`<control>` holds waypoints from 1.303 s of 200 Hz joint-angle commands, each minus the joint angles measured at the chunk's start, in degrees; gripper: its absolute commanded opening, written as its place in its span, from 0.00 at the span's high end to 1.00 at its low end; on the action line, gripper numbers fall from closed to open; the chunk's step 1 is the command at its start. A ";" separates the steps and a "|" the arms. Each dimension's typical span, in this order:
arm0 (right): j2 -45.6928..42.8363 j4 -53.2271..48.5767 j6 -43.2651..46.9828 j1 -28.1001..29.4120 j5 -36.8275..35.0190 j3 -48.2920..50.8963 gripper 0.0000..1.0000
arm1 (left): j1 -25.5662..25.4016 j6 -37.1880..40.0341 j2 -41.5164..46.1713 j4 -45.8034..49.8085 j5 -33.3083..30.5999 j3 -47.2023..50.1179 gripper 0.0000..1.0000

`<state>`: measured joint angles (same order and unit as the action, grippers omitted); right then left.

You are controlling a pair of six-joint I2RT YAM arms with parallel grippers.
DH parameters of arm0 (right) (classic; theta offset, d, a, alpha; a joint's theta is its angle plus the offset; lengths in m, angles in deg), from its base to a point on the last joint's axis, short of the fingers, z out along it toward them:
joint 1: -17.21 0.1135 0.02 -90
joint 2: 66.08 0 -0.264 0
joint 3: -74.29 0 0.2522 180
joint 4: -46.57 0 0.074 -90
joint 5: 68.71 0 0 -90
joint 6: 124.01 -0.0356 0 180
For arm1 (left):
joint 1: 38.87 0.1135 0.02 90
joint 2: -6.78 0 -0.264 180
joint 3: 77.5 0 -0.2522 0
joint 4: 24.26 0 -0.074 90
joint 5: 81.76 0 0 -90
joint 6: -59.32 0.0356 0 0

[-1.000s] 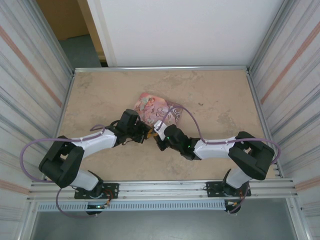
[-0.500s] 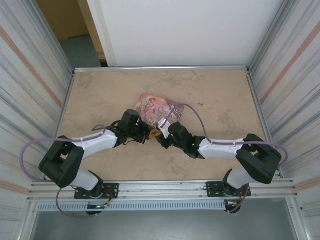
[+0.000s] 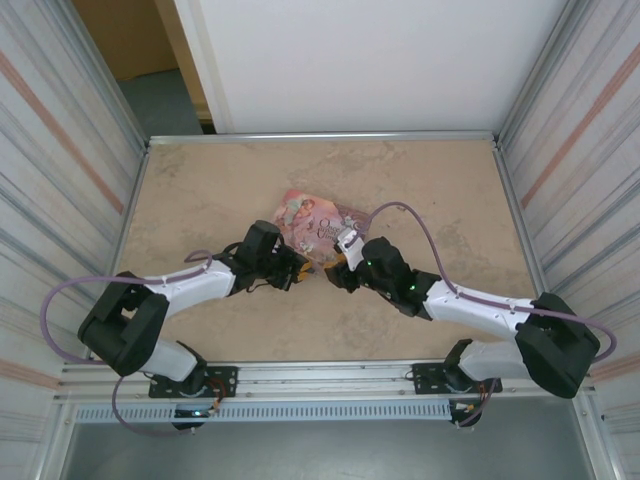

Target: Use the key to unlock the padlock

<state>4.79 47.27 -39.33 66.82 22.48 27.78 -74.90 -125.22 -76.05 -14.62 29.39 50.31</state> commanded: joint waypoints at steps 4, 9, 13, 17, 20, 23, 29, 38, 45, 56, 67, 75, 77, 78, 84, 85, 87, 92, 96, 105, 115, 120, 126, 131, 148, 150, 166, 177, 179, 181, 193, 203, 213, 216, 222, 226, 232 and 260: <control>0.58 -1.27 4.55 2.31 0.29 0.28 0.58 | -0.42 0.29 0.56 0.31 2.06 -0.04 1.00; 1.01 -1.20 5.57 2.93 -0.46 0.24 0.58 | -0.44 0.29 0.56 0.33 2.12 -0.15 1.00; 1.53 -1.11 6.44 3.30 -0.99 0.06 0.57 | -0.39 0.24 0.45 0.34 2.07 -0.15 1.00; 1.90 -0.95 7.17 3.66 -1.29 -0.02 0.57 | -0.36 0.25 0.47 0.34 2.06 -0.13 1.00; 2.24 -0.82 7.69 3.86 -1.48 -0.07 0.57 | -0.39 0.28 0.47 0.25 2.06 -0.15 1.00; 2.56 -0.69 8.15 4.00 -1.61 -0.18 0.57 | -0.37 0.32 0.47 0.20 2.06 -0.15 1.00; 3.24 -0.43 8.90 4.23 -1.79 -0.44 0.57 | -0.37 0.31 0.47 0.25 2.17 -0.10 1.00; 4.27 -0.09 9.99 4.64 -1.81 -1.00 0.57 | -0.40 0.27 0.47 0.33 2.16 -0.15 1.00; 5.24 -0.05 10.84 4.95 -1.97 -1.64 0.57 | -0.37 0.24 0.39 0.34 2.25 -0.23 1.00; 6.75 -0.39 11.91 5.40 -2.33 -2.75 0.57 | -0.42 0.28 0.39 0.27 2.23 -0.24 1.00; 8.09 -0.53 12.70 5.83 -2.66 -3.74 0.57 | -0.38 0.28 0.39 0.25 2.36 -0.24 1.00; 8.99 -0.25 13.04 6.00 -2.92 -4.26 0.57 | -0.42 0.31 0.39 0.23 2.40 -0.24 1.00; 9.21 -0.16 13.05 6.02 -2.94 -4.32 0.57 | -0.44 0.25 0.39 0.25 2.38 -0.24 1.00; 9.29 -0.10 13.05 6.03 -2.95 -4.37 0.57 | -0.44 0.25 0.39 0.25 2.35 -0.24 1.00; 9.79 0.24 13.14 6.12 -3.10 -4.59 0.58 | -0.42 0.24 0.39 0.25 2.34 -0.24 1.00; 9.85 0.32 13.14 6.12 -3.16 -4.64 0.58 | -0.43 0.24 0.39 0.25 2.38 -0.24 1.00; 9.97 0.42 13.14 6.14 -3.20 -4.68 0.58 | -0.44 0.24 0.39 0.21 2.40 -0.24 1.00; 10.27 0.66 13.14 6.16 -3.37 -4.86 0.59 | -0.40 0.24 0.39 0.22 2.35 -0.17 1.00; 10.60 0.84 13.14 6.17 -3.59 -4.91 0.60 | -0.39 0.29 0.39 0.25 2.34 -0.16 1.00; 11.03 1.17 13.10 6.16 -4.12 -5.13 0.60 | -0.36 0.23 0.31 0.24 2.42 -0.15 1.00; 11.51 1.43 13.21 6.21 -4.66 -5.29 0.61 | -0.37 0.19 0.30 0.23 2.43 -0.13 1.00; 11.65 1.53 13.36 6.21 -4.74 -5.37 0.61 | -0.36 0.24 0.30 0.18 2.43 -0.15 1.00; 11.92 1.70 13.46 6.21 -4.79 -5.53 0.61 | -0.40 0.24 0.22 0.09 2.50 -0.15 1.00; 12.13 1.79 13.53 6.21 -4.79 -5.56 0.62 | -0.44 0.20 0.21 0.10 2.50 -0.23 1.00; 12.95 1.68 13.99 6.29 -4.71 -6.27 0.63 | -0.40 0.24 0.10 -0.01 2.64 -0.23 1.00; 13.08 1.70 14.06 6.34 -4.71 -6.38 0.63 | -0.39 0.24 0.05 -0.08 2.66 -0.24 1.00; 13.80 1.79 14.53 6.38 -4.71 -6.81 0.64 | -0.44 0.21 0.03 -0.12 2.74 -0.27 1.00; 14.14 1.89 14.62 6.46 -4.79 -7.05 0.65 | -0.42 0.24 0.03 -0.17 2.73 -0.21 1.00; 14.17 1.89 14.63 6.45 -4.79 -7.10 0.66 | -0.44 0.24 -0.01 -0.20 2.73 -0.25 1.00; 14.22 1.89 14.68 6.46 -4.79 -7.14 0.66 | -0.42 0.19 0.02 -0.21 2.73 -0.24 1.00; 14.55 1.97 14.73 6.43 -4.88 -7.24 0.70 | -0.44 0.19 -0.05 -0.19 2.71 -0.24 1.00; 14.72 2.02 14.73 6.45 -4.97 -7.26 0.73 | -0.36 0.19 -0.05 -0.26 2.80 -0.21 1.00; 14.90 1.98 14.64 6.47 -5.04 -7.33 0.76 | -0.40 0.24 -0.05 -0.28 2.79 -0.24 1.00; 14.96 1.93 14.64 6.43 -5.06 -7.33 0.76 | -0.43 0.22 -0.05 -0.29 2.76 -0.23 1.00; 15.15 1.98 14.55 6.47 -5.06 -7.37 0.78 | -0.44 0.19 -0.01 -0.30 2.78 -0.21 1.00; 15.21 1.98 14.47 6.47 -5.06 -7.29 0.79 | -0.49 0.23 0.03 -0.35 2.78 -0.24 1.00; 15.32 1.98 14.38 6.47 -5.04 -7.28 0.81 | -0.45 0.24 0.03 -0.36 2.78 -0.24 1.00; 16.01 1.89 13.78 6.46 -5.10 -7.15 0.91 | -0.60 0.24 0.03 -0.37 2.70 -0.23 1.00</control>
<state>19.39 48.66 -25.80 72.87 18.13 21.83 -74.90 -125.22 -76.07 -14.60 29.71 50.31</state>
